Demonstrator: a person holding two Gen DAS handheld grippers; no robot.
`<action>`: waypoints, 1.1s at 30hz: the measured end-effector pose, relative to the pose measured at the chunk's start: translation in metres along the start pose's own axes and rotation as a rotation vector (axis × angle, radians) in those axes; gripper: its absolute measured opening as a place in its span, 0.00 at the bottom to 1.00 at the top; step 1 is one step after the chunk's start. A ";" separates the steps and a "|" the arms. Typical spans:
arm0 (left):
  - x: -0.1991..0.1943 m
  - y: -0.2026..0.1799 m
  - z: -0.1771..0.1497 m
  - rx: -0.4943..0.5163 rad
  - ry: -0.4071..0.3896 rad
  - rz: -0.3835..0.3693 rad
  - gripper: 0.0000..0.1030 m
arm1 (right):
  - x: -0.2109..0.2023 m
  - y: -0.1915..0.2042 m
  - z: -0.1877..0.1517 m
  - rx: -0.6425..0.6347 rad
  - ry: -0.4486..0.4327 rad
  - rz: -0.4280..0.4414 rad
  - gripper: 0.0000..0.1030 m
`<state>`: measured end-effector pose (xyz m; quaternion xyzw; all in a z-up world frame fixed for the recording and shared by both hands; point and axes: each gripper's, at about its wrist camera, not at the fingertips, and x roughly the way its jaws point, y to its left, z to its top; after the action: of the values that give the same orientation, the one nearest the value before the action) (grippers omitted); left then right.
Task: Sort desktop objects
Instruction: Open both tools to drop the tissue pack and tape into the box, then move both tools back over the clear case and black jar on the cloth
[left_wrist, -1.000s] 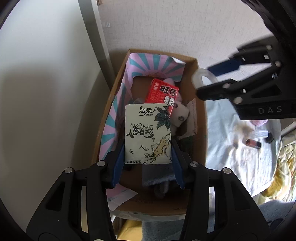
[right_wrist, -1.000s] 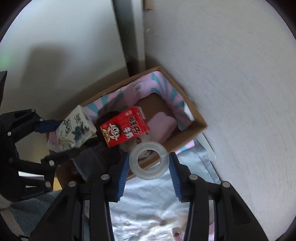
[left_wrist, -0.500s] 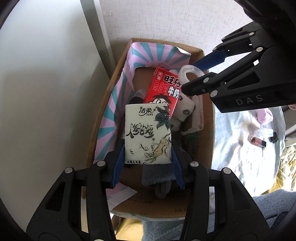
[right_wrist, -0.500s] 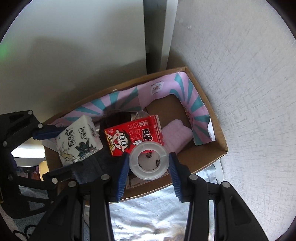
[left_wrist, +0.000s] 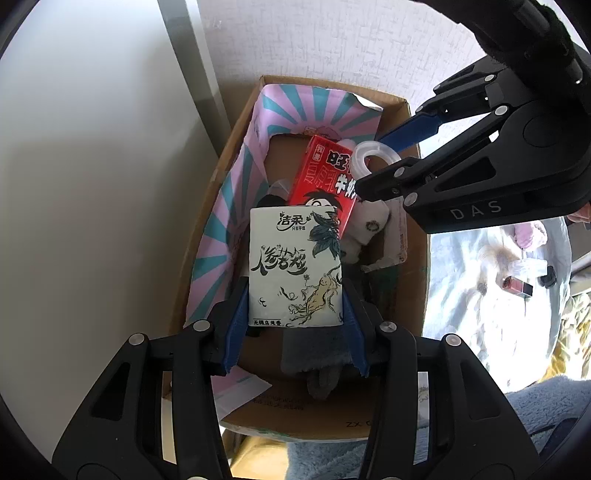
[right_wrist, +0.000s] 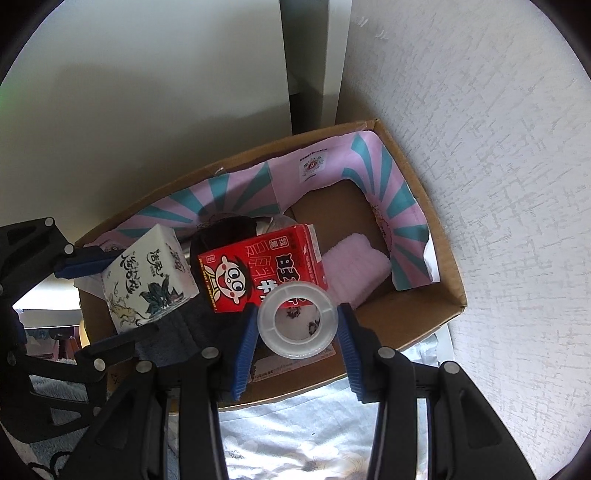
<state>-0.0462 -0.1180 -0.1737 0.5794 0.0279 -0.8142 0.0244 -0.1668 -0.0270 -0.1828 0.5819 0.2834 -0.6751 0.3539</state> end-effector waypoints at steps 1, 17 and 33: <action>0.000 0.000 -0.001 0.000 0.002 0.000 0.42 | 0.001 0.000 0.000 0.002 0.002 0.002 0.38; -0.001 -0.010 0.001 0.047 -0.011 0.049 1.00 | -0.005 -0.007 -0.006 0.094 -0.057 -0.009 0.99; -0.038 -0.049 0.010 0.161 -0.065 0.006 1.00 | -0.078 -0.041 -0.092 0.347 -0.247 -0.016 1.00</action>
<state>-0.0464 -0.0698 -0.1339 0.5528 -0.0404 -0.8321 -0.0191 -0.1400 0.0816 -0.1215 0.5448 0.1220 -0.7827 0.2750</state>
